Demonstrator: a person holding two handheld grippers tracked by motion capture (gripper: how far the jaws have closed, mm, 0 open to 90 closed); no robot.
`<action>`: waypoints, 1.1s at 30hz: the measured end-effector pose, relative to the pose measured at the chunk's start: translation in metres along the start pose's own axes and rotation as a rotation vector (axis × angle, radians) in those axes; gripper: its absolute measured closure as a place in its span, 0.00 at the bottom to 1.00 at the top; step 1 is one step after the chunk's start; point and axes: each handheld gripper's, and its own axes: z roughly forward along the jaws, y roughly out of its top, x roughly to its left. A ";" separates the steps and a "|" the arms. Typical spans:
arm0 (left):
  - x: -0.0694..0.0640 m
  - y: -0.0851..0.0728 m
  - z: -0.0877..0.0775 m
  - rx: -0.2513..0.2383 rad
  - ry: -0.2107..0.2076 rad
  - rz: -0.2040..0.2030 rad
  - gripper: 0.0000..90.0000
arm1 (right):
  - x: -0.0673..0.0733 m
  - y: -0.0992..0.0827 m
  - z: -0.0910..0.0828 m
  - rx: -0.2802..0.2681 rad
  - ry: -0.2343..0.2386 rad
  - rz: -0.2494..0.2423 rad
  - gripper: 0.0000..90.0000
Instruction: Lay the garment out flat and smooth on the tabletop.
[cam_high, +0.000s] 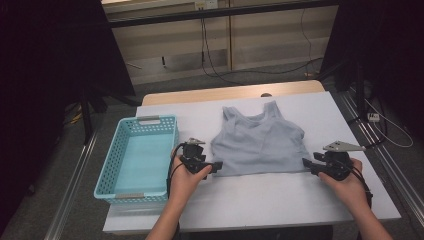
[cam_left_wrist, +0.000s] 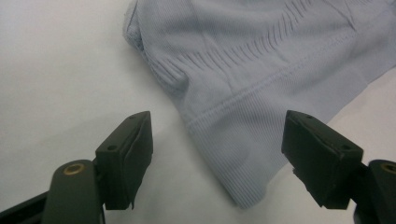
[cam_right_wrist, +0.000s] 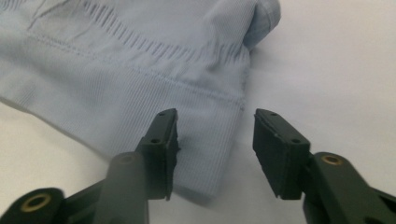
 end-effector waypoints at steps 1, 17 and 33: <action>0.000 -0.001 0.000 -0.003 0.004 0.001 0.29 | 0.000 -0.001 0.001 0.006 0.000 0.001 0.58; 0.001 -0.007 0.006 0.019 0.017 0.015 0.41 | -0.001 0.000 0.013 0.007 -0.012 0.006 0.97; -0.003 -0.008 0.008 0.039 0.019 0.024 0.70 | 0.001 0.001 -0.006 -0.050 -0.016 0.002 0.98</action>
